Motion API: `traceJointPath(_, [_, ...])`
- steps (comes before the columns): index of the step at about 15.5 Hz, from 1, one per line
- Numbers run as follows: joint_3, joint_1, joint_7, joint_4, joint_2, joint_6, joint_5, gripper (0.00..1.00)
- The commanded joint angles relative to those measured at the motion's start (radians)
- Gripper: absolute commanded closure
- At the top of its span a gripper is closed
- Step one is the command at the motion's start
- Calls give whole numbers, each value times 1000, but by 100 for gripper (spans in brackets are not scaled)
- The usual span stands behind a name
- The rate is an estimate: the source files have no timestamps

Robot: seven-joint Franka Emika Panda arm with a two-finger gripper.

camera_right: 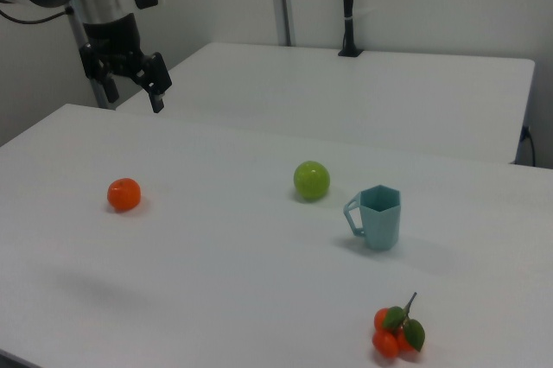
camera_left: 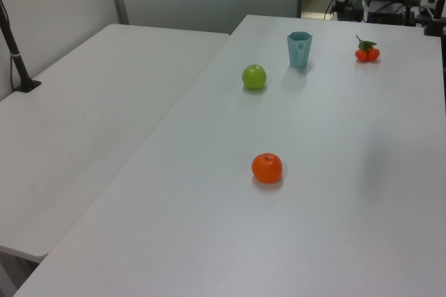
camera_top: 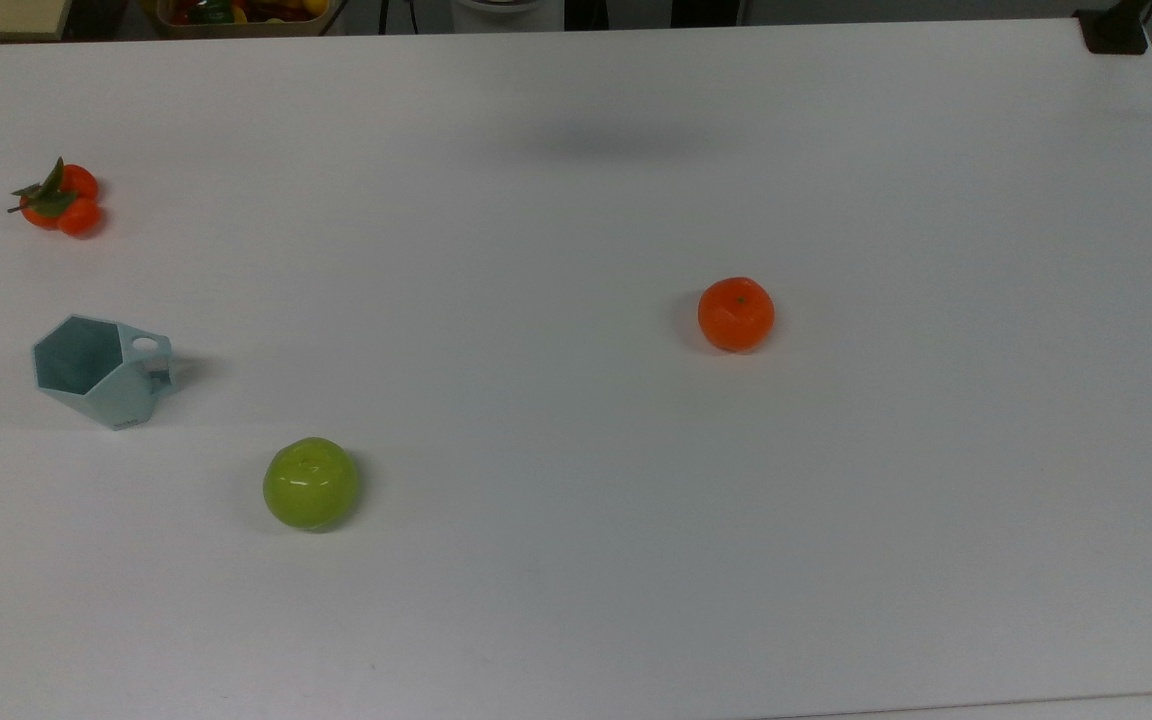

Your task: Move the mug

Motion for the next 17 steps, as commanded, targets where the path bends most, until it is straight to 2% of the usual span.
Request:
traceJointPath(1, [-19,27,-6,-21,-13,28,-18,0])
traceJointPath(17, [-19,20,-6,-22,-11,19,-18,0])
